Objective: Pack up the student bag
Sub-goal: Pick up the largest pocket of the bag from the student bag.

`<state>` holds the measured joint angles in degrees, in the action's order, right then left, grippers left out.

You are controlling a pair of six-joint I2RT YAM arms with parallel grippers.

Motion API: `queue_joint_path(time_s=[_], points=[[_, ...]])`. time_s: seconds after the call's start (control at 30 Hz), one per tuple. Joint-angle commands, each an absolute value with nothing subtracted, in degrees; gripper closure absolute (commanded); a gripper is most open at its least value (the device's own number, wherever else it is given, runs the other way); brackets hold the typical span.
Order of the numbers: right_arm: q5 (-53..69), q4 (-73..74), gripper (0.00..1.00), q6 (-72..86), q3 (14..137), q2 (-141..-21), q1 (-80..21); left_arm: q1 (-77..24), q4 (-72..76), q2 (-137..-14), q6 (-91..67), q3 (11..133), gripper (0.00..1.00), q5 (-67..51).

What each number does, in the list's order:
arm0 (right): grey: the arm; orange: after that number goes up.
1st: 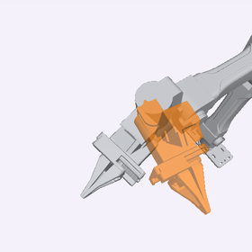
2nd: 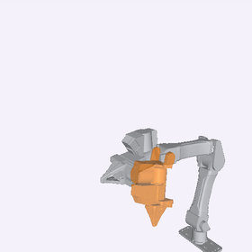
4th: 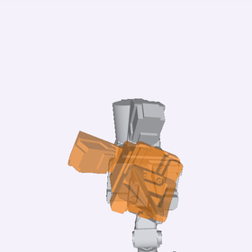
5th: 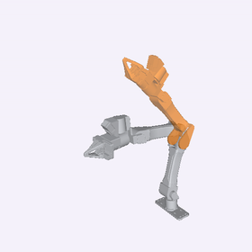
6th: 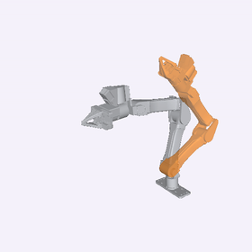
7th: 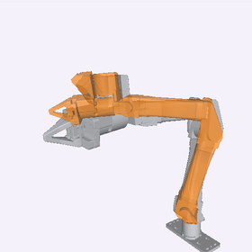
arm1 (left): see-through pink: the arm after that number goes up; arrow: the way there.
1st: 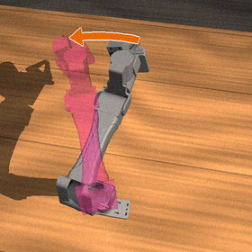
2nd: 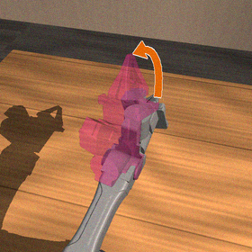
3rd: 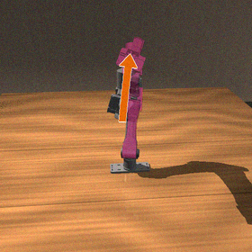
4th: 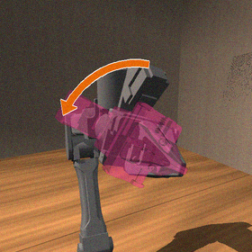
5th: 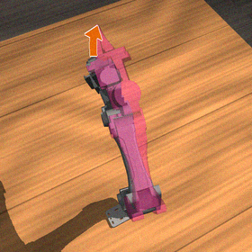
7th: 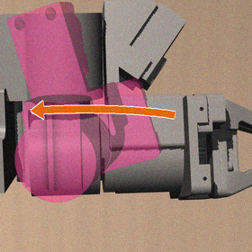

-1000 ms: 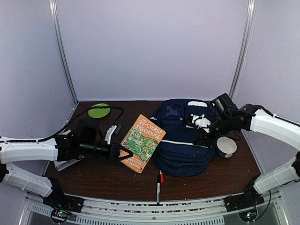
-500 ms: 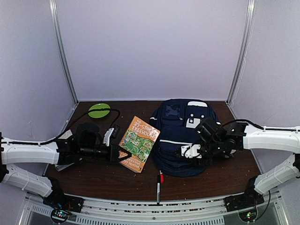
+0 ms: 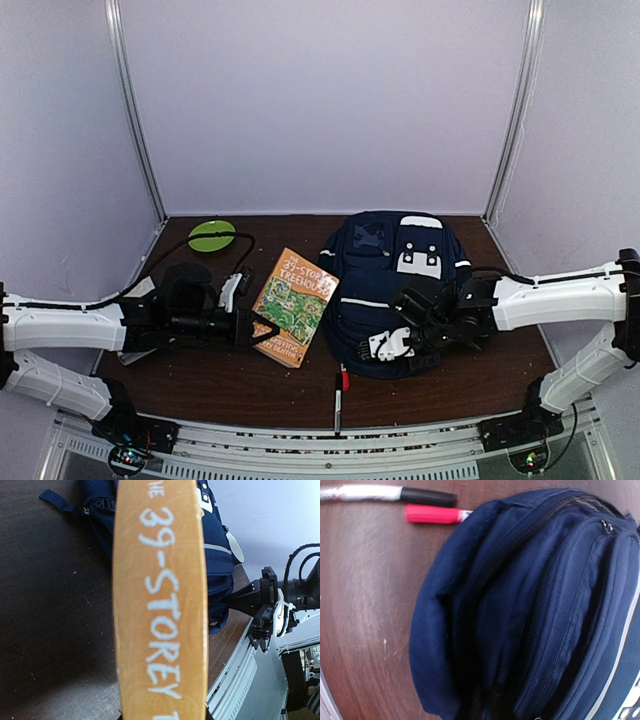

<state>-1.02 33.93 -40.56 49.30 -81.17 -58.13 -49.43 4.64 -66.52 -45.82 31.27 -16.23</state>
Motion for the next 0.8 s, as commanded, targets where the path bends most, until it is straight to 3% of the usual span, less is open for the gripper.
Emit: queue_joint_path(time_s=[0.0,0.17,0.5,0.77], points=[[-7.5,32.7,1.00,-39.3,52.1,-83.0,-58.5,-49.0,12.1,-64.9,-45.9,31.1,1.00,-15.6],[-7.5,37.9,1.00,-39.4,58.2,-78.8,-57.7,-49.0,12.0,-64.7,-45.7,31.7,1.00,-17.2],[0.9,46.2,1.00,-36.4,75.6,-73.3,-47.6,-50.5,17.1,-67.9,-45.7,30.9,1.00,-31.0],[2.5,45.8,1.00,-31.8,86.1,-76.7,-43.9,-54.7,26.1,-80.0,-48.0,36.3,1.00,-40.7]])
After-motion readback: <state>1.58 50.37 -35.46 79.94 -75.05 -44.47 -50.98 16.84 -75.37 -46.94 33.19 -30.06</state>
